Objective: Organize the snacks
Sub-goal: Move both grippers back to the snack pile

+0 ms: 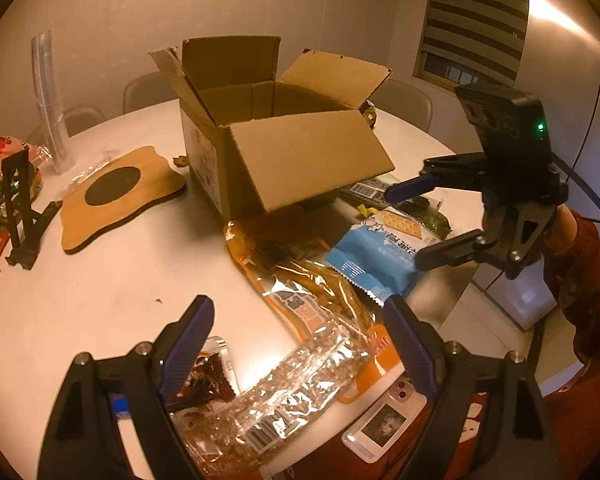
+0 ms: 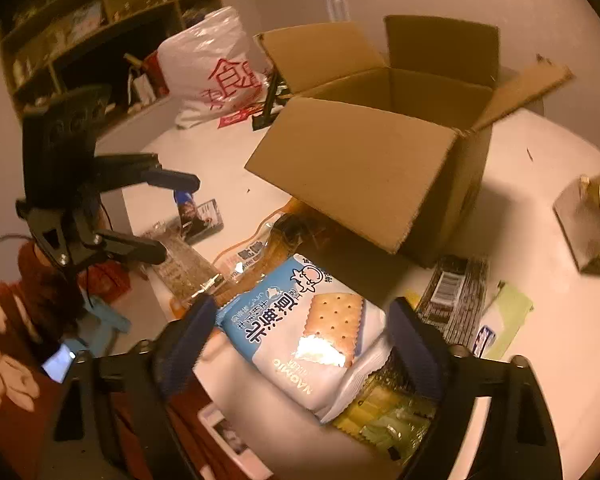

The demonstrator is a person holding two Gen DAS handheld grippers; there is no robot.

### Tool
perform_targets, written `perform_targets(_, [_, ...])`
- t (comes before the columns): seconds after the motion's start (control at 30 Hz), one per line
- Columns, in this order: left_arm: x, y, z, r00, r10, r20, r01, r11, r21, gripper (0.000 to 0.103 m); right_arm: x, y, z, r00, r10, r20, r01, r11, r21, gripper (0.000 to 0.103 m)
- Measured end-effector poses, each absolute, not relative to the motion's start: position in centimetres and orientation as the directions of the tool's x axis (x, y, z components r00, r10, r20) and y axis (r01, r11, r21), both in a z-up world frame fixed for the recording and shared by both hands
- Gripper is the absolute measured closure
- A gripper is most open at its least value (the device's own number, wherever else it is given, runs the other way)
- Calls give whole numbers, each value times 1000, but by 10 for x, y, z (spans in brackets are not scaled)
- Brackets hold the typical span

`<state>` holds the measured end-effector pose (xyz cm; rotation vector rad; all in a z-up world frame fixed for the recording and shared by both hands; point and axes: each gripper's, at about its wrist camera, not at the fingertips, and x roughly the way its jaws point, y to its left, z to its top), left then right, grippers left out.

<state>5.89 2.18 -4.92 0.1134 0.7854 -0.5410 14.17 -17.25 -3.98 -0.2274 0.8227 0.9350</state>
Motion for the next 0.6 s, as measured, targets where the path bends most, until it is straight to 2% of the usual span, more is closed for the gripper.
perform_targets(0.17, [58, 23, -49, 577, -432, -693, 502, 857, -116, 19, 155, -159, -50, 271, 623, -734, -832, 534, 147, 13])
perform_targets(0.4, [58, 20, -49, 572, -429, -699, 506, 856, -111, 19, 161, -163, -54, 149, 651, -744, -884, 425, 195, 5])
perform_targets(0.6, [62, 18, -52, 565, -419, -711, 499, 859, -110, 19, 150, -161, -58, 166, 622, -765, -921, 376, 106, 5])
